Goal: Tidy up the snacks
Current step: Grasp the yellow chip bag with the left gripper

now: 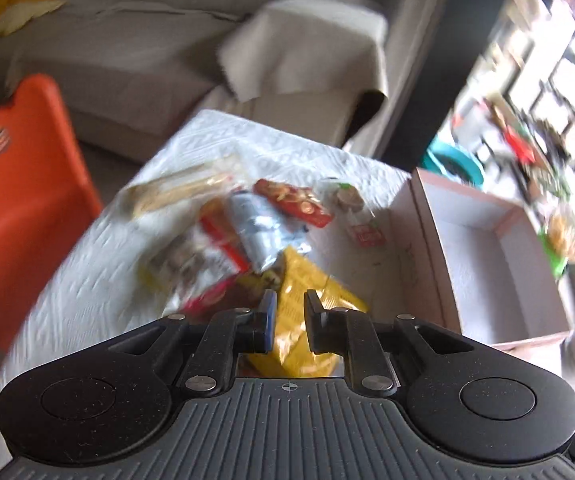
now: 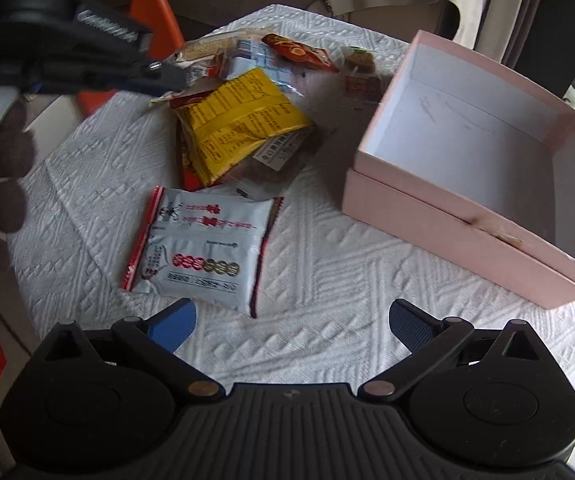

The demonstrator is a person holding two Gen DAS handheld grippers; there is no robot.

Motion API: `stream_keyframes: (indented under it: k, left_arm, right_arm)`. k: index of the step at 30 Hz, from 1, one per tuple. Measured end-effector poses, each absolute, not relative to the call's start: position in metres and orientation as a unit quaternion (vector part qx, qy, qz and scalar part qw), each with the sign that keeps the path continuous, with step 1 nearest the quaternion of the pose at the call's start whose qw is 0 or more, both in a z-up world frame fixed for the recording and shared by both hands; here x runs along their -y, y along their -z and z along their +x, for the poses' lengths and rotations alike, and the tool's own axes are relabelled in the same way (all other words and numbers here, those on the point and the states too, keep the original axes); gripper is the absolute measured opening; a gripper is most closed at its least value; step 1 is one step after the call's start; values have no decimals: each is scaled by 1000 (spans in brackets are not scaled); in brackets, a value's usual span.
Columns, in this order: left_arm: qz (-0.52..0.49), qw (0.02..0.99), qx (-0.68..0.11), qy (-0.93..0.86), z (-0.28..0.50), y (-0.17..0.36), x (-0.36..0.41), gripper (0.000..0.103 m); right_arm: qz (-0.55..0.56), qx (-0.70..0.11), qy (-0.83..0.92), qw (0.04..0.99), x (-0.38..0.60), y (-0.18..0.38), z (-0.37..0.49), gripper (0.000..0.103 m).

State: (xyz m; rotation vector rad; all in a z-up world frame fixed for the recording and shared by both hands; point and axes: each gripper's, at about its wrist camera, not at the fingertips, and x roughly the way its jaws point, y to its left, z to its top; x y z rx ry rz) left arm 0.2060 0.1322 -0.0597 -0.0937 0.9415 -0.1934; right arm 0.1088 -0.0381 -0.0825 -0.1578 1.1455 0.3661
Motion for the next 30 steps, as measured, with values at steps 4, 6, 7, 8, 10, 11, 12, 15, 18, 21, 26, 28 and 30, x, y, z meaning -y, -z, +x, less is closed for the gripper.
stream_keyframes:
  k: [4,6,7,8,10,11,12,15,18,21,26,28,30]
  left_arm:
    - [68,853,-499,137,227,79,-100,24]
    - [110,840,-501,177,221,85,-88,28]
    - [124,834,-501,196,217,88,-84,33]
    - [137,824,-506,213,213,92,-80,38]
    - [164,808,-519,226,207,101,-75,42]
    - [178,806,-516,230,204,103,-72,44]
    - [189,804,-513,232,205,106,-70,46]
    - [183,807,-517,217,207,107,-70,54]
    - [119,815,-535,189,221,108,-76,62]
    - [91,823,-531,178,228,109,-72,62]
    - [69,827,-527,183,231,108,-73,53]
    - [20,829,-530,178,229,103,-89,46]
    - [-23,837,-521,166,221,93,-108,41]
  right_arm:
    - [-73,-535,-181,822,20,83,110,103]
    - [-74,-537,-175,822,18,86,108,103]
    - [-74,-538,-171,822,18,88,106,103]
    - [-75,-540,-166,821,19,91,105,103]
    - [-71,-548,-156,819,21,100,105,103]
    - [-69,-554,-149,816,23,105,106,103]
    - [-68,-559,-144,814,24,110,106,103]
    - [-66,-571,-127,809,27,122,109,103]
    - [-78,-560,-119,816,25,123,106,103]
    - [-83,-551,-116,822,23,125,103,103]
    - [-83,-536,-120,831,24,126,94,103]
    - [-82,-538,-120,830,24,126,93,103]
    - [-85,-544,-123,825,25,125,94,103]
